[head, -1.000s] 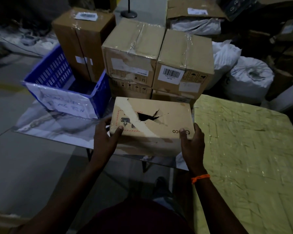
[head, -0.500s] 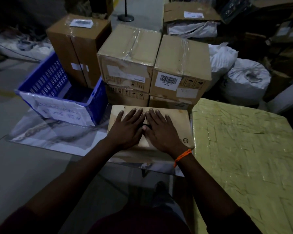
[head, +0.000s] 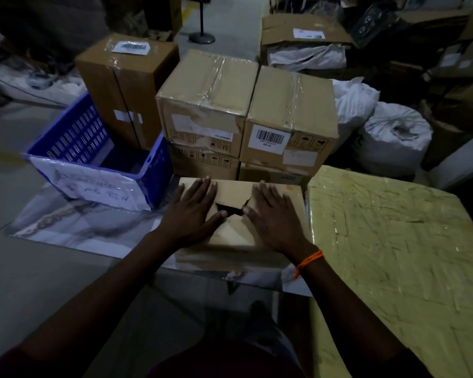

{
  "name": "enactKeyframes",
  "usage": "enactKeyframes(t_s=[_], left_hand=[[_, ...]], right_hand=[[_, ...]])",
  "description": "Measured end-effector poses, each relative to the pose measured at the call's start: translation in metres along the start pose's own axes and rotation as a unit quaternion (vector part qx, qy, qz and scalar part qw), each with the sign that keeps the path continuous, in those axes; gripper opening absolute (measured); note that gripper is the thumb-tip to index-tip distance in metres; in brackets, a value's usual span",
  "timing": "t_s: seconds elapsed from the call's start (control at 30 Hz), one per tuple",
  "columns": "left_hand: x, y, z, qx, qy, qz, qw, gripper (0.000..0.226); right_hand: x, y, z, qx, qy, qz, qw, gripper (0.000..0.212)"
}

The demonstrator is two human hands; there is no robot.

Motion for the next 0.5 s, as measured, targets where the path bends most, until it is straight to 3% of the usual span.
enactKeyframes(t_s=[0.17, 0.3, 0.5], left_hand=[[-0.008, -0.006, 0.006, 0.019, 0.014, -0.022, 0.999, 0.09], [-0.009, -0.01, 0.006, 0.021, 0.011, -0.007, 1.0, 0.09], [-0.009, -0.011, 0.004, 0.038, 0.018, 0.023, 0.999, 0.091]], right_hand=[[0.03, -0.002, 0.013, 0.008, -0.032, 0.044, 0.998, 0.1], [0.029, -0.004, 0.016, 0.019, -0.032, 0.048, 0.998, 0.091], [0.031, -0.004, 0.014, 0.037, -0.068, -0.012, 0.997, 0.094]])
Point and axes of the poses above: each hand's wrist, its own z-axis away from the middle knuckle, its own y-axis out of the back of the hand, x = y × z, the point moved 1 cm from there along -z, towards the middle knuckle, and after that the axes turned 1 degree about -x, right-handed, at the moved point
